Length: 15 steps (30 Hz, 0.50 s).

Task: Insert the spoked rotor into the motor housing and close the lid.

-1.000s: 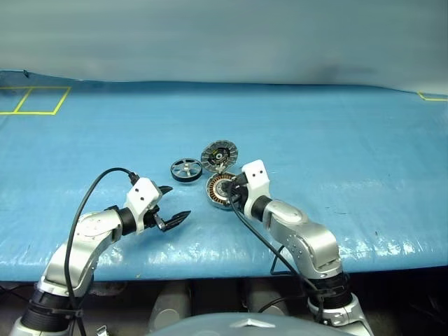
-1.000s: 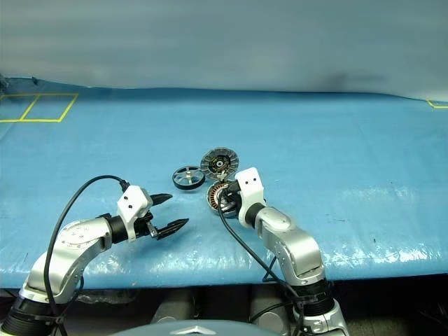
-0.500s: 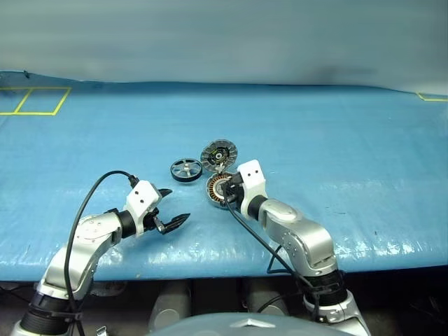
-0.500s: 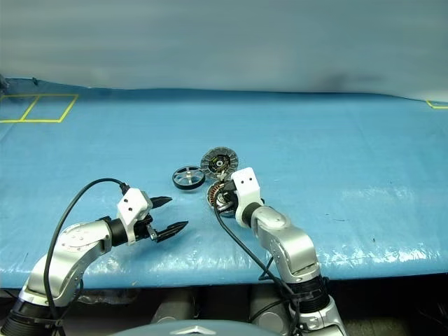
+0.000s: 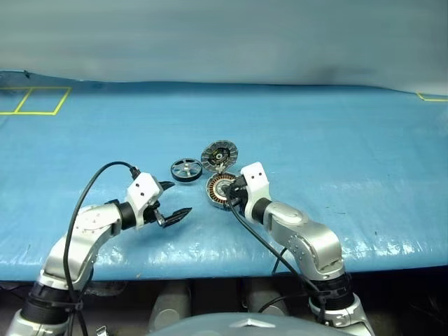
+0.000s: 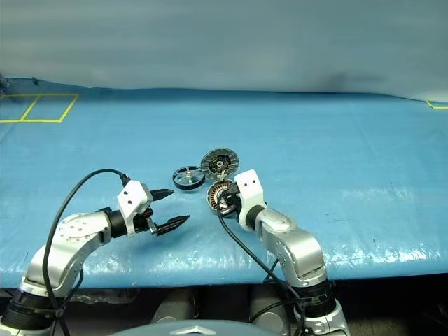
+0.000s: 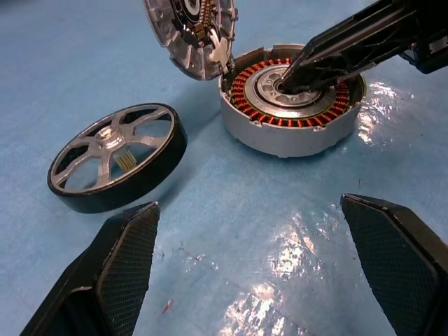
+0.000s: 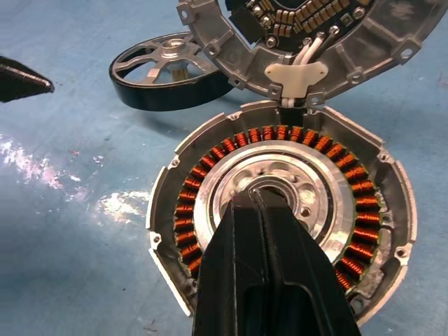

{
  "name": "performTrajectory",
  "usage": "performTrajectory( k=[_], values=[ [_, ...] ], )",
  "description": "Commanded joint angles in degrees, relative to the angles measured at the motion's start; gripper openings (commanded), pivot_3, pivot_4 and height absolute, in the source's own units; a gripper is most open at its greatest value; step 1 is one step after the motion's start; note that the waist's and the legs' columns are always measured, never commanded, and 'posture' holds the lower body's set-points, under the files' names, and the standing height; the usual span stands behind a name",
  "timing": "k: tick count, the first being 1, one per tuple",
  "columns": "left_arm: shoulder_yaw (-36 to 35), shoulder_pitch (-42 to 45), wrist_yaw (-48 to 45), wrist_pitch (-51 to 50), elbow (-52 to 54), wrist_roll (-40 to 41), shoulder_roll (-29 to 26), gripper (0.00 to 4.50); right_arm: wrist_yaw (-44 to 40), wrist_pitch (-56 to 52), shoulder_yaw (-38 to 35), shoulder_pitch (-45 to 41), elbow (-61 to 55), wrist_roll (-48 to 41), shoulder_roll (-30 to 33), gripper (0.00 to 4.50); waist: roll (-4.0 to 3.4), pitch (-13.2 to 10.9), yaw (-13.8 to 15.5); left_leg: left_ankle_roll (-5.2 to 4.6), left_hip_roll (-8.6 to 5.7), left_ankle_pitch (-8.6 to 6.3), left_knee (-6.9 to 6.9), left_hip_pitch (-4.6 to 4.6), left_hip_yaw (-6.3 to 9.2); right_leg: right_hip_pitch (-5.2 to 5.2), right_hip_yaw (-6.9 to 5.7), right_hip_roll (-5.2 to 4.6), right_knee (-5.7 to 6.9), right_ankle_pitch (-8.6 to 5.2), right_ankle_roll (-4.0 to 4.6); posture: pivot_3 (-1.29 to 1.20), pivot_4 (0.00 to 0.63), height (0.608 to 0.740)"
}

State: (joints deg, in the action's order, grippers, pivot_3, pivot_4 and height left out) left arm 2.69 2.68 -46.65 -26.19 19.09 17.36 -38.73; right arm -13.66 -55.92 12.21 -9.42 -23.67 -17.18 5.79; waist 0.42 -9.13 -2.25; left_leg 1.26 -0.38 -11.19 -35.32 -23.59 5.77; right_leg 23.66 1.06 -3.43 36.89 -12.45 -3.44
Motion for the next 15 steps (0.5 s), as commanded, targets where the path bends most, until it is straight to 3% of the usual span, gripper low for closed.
performTrajectory(
  k=[1,8,15],
  values=[
    [-3.49,4.61,-3.37,-0.5,-2.19,2.02,-3.08,4.5,-1.12,-0.17,-1.33,0.21,-4.34,-2.06,0.45,0.03,-0.01,-0.03,0.01,0.0,0.0,0.0,0.0,-0.01,0.0,0.01,0.0,0.01,0.0,0.0,0.0,0.0,0.15,0.74],
    [0.12,17.33,-11.94,0.98,-12.3,-0.34,-8.0,4.5,-1.55,-0.25,-1.78,0.26,-6.07,-2.48,2.2,0.03,0.02,-0.05,0.02,0.0,-0.01,0.0,0.01,-0.06,0.01,0.03,-0.01,0.02,-0.03,0.01,-0.02,0.0,0.15,0.74],
    [7.71,32.72,-21.28,1.32,-26.53,-5.23,-8.88,4.5,-1.22,0.16,-1.75,0.26,-6.3,-2.22,2.68,0.03,0.04,-0.08,-0.06,-0.01,-0.02,0.01,0.0,-0.07,0.01,0.02,-0.01,0.04,-0.02,0.03,-0.06,0.0,0.15,0.74]
  ],
)
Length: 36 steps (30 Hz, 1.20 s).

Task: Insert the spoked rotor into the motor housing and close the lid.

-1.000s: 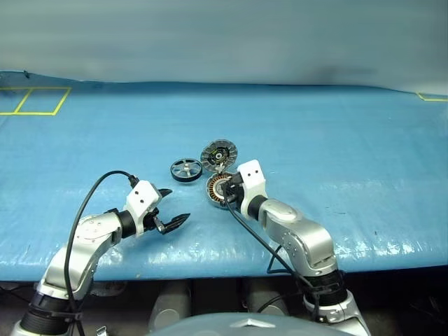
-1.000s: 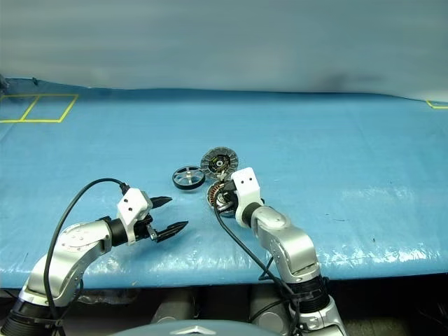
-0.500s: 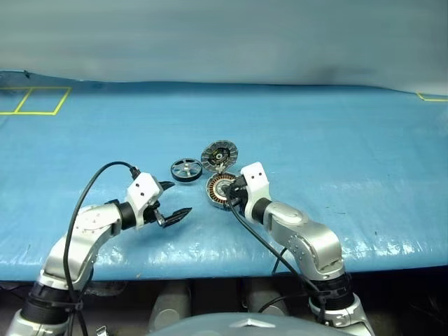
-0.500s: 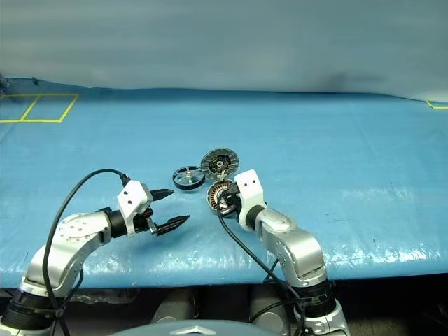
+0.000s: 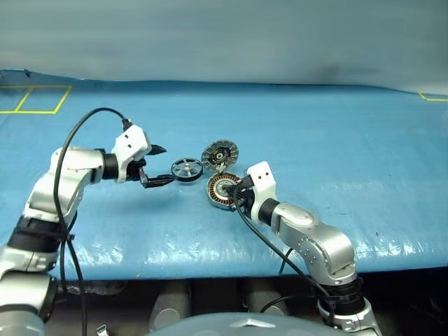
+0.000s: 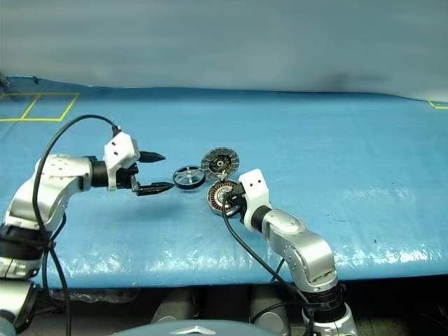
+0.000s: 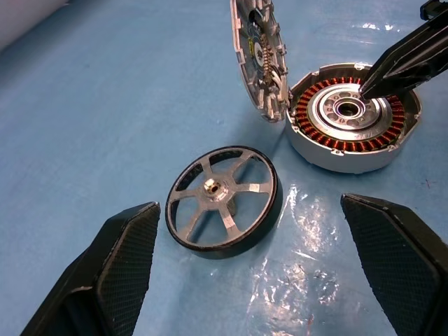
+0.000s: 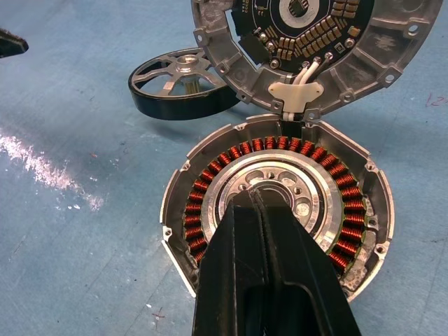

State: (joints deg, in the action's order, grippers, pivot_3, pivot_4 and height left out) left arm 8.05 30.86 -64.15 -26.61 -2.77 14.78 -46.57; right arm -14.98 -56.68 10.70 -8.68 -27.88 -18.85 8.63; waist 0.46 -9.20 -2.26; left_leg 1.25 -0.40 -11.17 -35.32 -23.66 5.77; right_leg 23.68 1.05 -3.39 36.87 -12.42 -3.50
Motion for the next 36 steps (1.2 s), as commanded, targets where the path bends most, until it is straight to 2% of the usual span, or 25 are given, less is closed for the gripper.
performTrajectory(
  k=[1,8,12,16,28,36],
  values=[
    [3.43,6.66,-4.93,2.83,-6.95,-3.92,-1.03,4.5,0.12,0.98,-0.22,-0.39,-2.16,-0.55,-0.19,0.03,0.0,0.0,-0.15,0.0,0.0,0.0,0.0,0.01,-0.01,0.0,0.0,0.0,0.01,0.0,-0.01,0.0,0.15,0.74],
    [11.19,20.12,-15.05,9.94,-21.67,-11.28,1.37,4.5,-3.15,4.94,1.53,1.39,-3.92,-0.71,2.11,0.03,0.03,-0.05,-0.29,0.0,0.0,0.0,0.01,-0.05,0.03,0.02,0.01,0.04,0.02,0.13,-0.3,0.0,0.15,0.74],
    [14.92,25.52,-18.81,12.38,-28.6,-15.52,3.78,4.5,-7.21,11.63,2.11,3.91,-5.26,-1.13,4.59,0.03,0.06,-0.08,-0.29,-0.01,-0.03,0.0,-0.03,-0.1,0.04,0.02,0.03,0.03,0.01,0.12,-0.36,0.0,0.15,0.74],
    [17.95,29.47,-21.52,16.25,-34.9,-19.66,6.22,4.5,-7.49,13.88,1.67,5.93,-4.66,-0.87,5.32,0.03,0.16,-0.15,-0.35,-0.01,-0.02,0.0,-0.09,-0.11,0.07,0.0,0.02,0.06,0.04,0.12,-0.37,0.0,0.15,0.74],
    [20.72,37.67,-27.49,21.78,-45.26,-27.08,10.21,4.5,-6.3,14.59,2.05,7.78,-4.89,-0.98,5.04,0.03,0.34,-0.38,-0.41,-0.02,-0.04,0.0,-0.29,-0.21,0.11,-0.01,0.03,0.07,0.09,0.2,-0.5,0.0,0.15,0.74],
    [21.77,42.05,-27.13,24.36,-51.43,-31.48,13.57,4.5,-6.0,14.42,2.6,7.61,-4.68,-0.89,4.9,0.03,0.41,-0.45,-0.28,-0.03,-0.05,0.0,-0.36,-0.24,0.13,-0.02,0.03,0.07,0.11,0.24,-0.56,0.0,0.15,0.74]
  ],
)
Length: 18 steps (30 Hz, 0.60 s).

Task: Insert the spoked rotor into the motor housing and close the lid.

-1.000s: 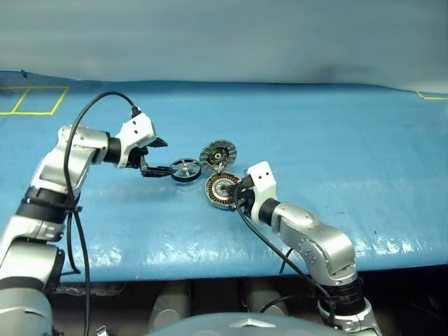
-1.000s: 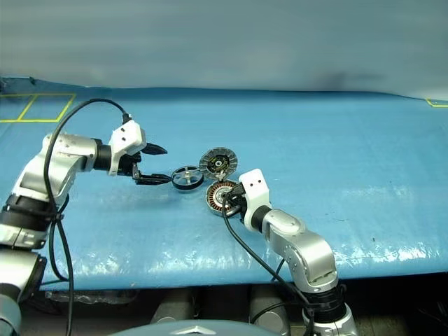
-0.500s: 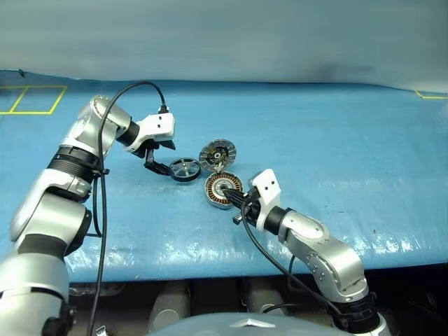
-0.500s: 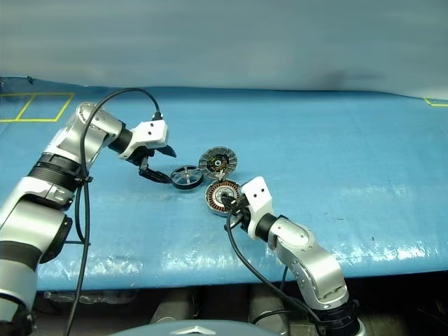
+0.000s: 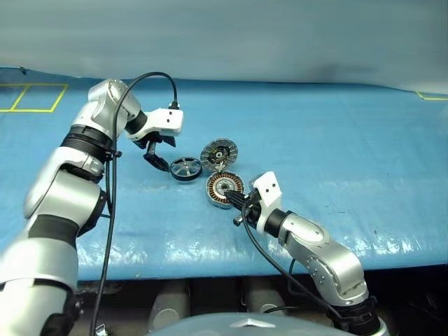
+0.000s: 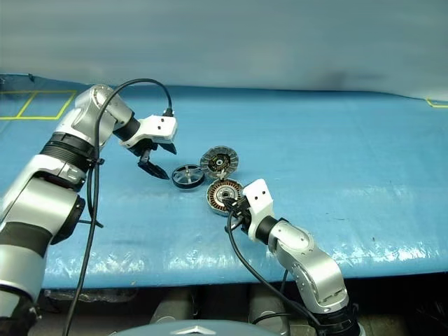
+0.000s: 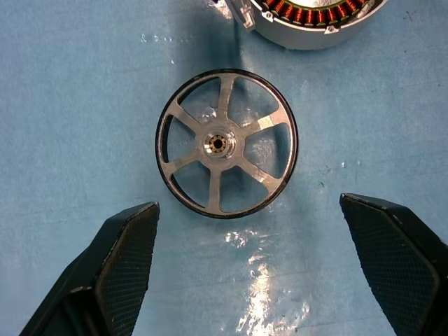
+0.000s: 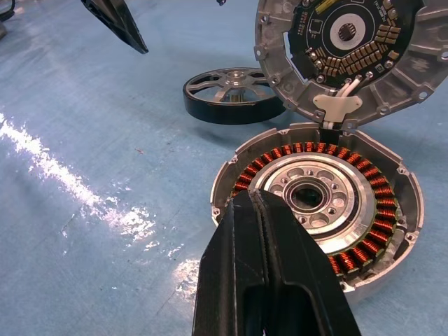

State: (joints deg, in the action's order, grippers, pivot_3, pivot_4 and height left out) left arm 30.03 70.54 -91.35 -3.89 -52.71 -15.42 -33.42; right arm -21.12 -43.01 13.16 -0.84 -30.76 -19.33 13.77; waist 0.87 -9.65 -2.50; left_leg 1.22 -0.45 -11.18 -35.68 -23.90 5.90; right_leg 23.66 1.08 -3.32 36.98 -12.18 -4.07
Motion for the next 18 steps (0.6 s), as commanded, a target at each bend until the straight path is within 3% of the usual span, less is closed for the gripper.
performTrajectory(
  k=[1,9,12,16,18],
  values=[
    [-0.05,2.7,0.98,2.46,-2.19,-2.0,0.82,4.5,0.19,0.66,0.08,-0.2,-1.87,-0.45,-0.21,0.03,0.0,0.0,-0.07,0.0,0.0,0.0,-0.01,0.0,0.0,0.0,0.01,0.0,0.0,0.01,-0.01,0.0,0.15,0.74],
    [1.08,5.19,0.36,3.87,-5.79,-5.63,3.29,4.5,0.46,-0.46,-0.74,0.76,-2.65,-0.89,0.71,0.03,0.06,-0.06,0.02,-0.01,-0.01,0.0,-0.1,-0.02,0.01,-0.02,0.0,0.0,0.04,0.03,-0.04,0.0,0.15,0.74],
    [0.84,5.94,0.34,3.42,-6.36,-6.05,4.39,3.96,0.4,-0.92,-0.84,0.9,-2.97,-1.1,1.03,0.0,0.08,-0.07,0.14,-0.02,-0.02,-0.01,-0.15,-0.04,0.02,-0.03,0.0,0.0,0.04,0.04,-0.06,0.0,0.15,0.74],
    [1.5,6.08,0.63,3.81,-6.95,-7.81,5.04,2.66,0.4,-1.44,-0.96,1.1,-3.39,-1.36,1.31,0.0,0.08,-0.07,0.09,-0.02,-0.02,-0.01,-0.21,-0.05,0.03,-0.03,0.01,0.0,0.08,0.05,-0.08,0.0,0.15,0.74],
    [1.86,6.15,1.43,3.62,-7.53,-8.75,5.54,2.66,0.39,-1.63,-0.99,1.16,-3.5,-1.4,1.44,0.0,0.08,-0.07,0.08,-0.02,-0.02,-0.01,-0.22,-0.03,0.03,-0.04,0.01,0.01,0.11,0.05,-0.08,0.0,0.15,0.74]
  ],
)
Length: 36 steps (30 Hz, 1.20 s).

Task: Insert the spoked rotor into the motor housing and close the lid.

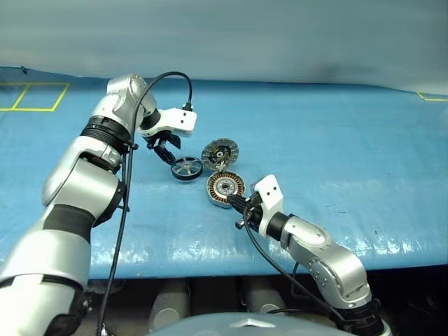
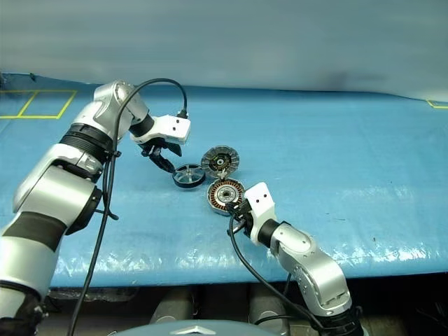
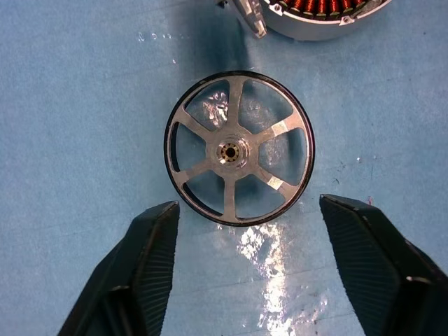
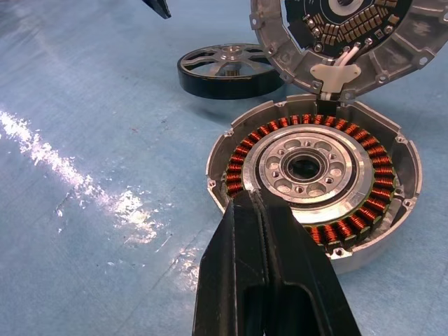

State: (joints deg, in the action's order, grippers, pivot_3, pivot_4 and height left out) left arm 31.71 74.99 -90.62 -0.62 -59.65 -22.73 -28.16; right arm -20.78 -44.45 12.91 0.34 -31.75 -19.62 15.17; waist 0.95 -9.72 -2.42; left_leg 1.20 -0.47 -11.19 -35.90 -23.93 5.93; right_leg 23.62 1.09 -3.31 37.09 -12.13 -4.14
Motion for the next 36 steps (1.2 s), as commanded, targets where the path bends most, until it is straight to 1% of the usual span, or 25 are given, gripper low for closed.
performTrajectory(
  k=[1,11,21,36],
  values=[
    [0.21,1.71,0.78,0.27,-0.75,-1.6,0.45,2.66,0.05,-0.22,-0.77,0.04,-2.56,-1.14,0.08,0.0,0.0,0.0,0.02,0.0,0.0,0.0,-0.02,-0.01,0.01,0.01,0.0,0.0,0.03,0.0,0.0,0.0,0.15,0.74],
    [0.27,1.19,1.96,-2.42,-2.06,-2.84,3.9,2.66,0.56,-0.05,-0.62,0.28,-2.37,-0.87,-0.26,0.0,0.01,-0.01,0.17,0.0,-0.01,0.0,-0.09,0.0,0.02,-0.02,0.0,0.0,0.07,0.0,-0.01,0.0,0.15,0.74],
    [1.75,0.47,4.75,-2.47,-4.33,-5.9,5.64,2.66,1.65,0.06,-0.49,0.82,-2.41,-0.9,-0.9,0.0,0.01,-0.01,0.11,-0.01,-0.02,0.0,-0.13,0.01,0.02,-0.02,0.0,0.0,0.14,0.01,-0.01,0.0,0.15,0.74],
    [1.48,-0.21,9.84,-2.51,-7.03,-6.67,8.07,2.66,2.38,0.82,-0.43,1.14,-2.18,-0.68,-1.84,0.0,0.01,0.0,0.09,-0.01,-0.02,0.01,-0.16,0.03,0.03,-0.02,0.0,0.01,0.19,0.01,-0.02,0.0,0.15,0.74]
  ],
)
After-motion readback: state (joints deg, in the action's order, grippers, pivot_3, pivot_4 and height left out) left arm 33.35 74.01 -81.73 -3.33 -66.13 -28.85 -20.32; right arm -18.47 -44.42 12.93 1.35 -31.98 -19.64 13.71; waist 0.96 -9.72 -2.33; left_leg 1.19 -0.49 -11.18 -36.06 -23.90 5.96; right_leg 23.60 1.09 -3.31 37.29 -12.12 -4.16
